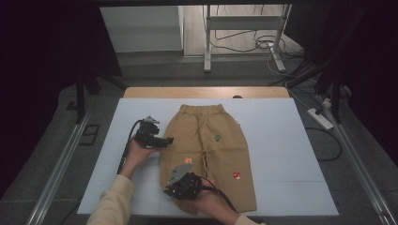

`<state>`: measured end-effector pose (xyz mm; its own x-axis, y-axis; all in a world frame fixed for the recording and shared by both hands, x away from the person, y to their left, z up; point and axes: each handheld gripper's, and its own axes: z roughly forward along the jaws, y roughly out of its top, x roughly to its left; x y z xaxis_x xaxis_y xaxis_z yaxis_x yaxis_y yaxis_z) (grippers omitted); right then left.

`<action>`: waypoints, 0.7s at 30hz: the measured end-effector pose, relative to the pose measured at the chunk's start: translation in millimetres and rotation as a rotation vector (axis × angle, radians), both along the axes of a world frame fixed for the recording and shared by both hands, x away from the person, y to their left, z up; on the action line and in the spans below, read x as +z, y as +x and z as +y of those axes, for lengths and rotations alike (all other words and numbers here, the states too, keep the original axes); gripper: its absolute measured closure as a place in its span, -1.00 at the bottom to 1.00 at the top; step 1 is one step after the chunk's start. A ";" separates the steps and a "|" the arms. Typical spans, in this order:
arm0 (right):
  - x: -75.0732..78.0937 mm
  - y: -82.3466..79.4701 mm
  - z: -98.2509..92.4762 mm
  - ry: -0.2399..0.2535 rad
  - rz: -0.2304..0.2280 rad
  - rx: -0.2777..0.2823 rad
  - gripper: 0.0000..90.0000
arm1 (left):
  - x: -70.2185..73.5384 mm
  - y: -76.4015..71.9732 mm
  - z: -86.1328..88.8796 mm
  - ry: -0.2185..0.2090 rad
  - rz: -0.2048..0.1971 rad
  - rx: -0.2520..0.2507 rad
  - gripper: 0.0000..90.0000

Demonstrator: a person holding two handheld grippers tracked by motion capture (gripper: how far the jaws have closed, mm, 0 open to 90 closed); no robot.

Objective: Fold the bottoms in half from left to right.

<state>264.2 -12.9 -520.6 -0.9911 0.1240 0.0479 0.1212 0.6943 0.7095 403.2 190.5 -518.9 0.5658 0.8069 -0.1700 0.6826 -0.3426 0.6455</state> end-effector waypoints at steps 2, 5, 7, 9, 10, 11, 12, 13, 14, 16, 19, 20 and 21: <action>0.2 -0.1 -0.2 -0.002 -0.001 0.000 0.89 | -1.5 2.0 -0.7 0.005 0.001 0.007 -0.62; 0.2 -0.4 -0.2 -0.003 0.002 -0.001 0.89 | -4.2 4.9 -0.4 0.008 0.007 0.003 -0.61; 0.0 -0.4 -0.3 -0.002 0.003 -0.001 0.89 | -6.6 6.9 -0.5 0.006 0.011 0.008 -0.61; 0.1 -0.1 -0.5 -0.001 0.003 0.001 0.89 | -8.5 9.3 -0.7 0.007 0.020 0.006 -0.60; 0.2 -0.1 -0.5 0.000 0.004 0.000 0.89 | -8.9 10.4 -0.7 0.010 0.025 0.001 -0.59; 0.3 -0.1 -0.6 0.000 0.004 0.001 0.89 | -9.4 11.4 -1.1 0.008 0.024 0.003 -0.59; 0.3 -0.1 -0.7 0.000 0.004 0.000 0.89 | -9.7 12.3 -1.4 0.009 0.026 0.002 -0.58; 0.2 -0.3 -0.8 0.001 0.004 0.000 0.89 | -10.0 13.2 -1.6 0.012 0.028 0.001 -0.58; 0.2 -0.4 -0.9 0.001 0.004 -0.001 0.89 | -10.5 13.9 -2.0 0.009 0.030 0.004 -0.58; 0.5 -0.4 -1.2 -0.003 0.002 0.000 0.89 | -11.9 15.2 -2.6 0.010 0.037 0.004 -0.56; 0.6 -0.4 -1.4 -0.001 0.002 0.000 0.89 | -14.0 16.4 -3.3 0.015 0.047 -0.002 -0.51; 0.7 -0.3 -1.4 -0.001 0.002 0.000 0.89 | -14.8 16.4 -3.8 0.016 0.052 0.000 -0.47; 0.6 -0.2 -1.5 0.001 0.004 0.000 0.89 | -15.4 16.6 -4.1 0.020 0.057 -0.002 -0.44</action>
<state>263.9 -14.3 -520.0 -0.9910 0.1235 0.0519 0.1236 0.6933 0.7099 419.8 186.5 -534.3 0.5576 0.8090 -0.1860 0.7173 -0.3568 0.5985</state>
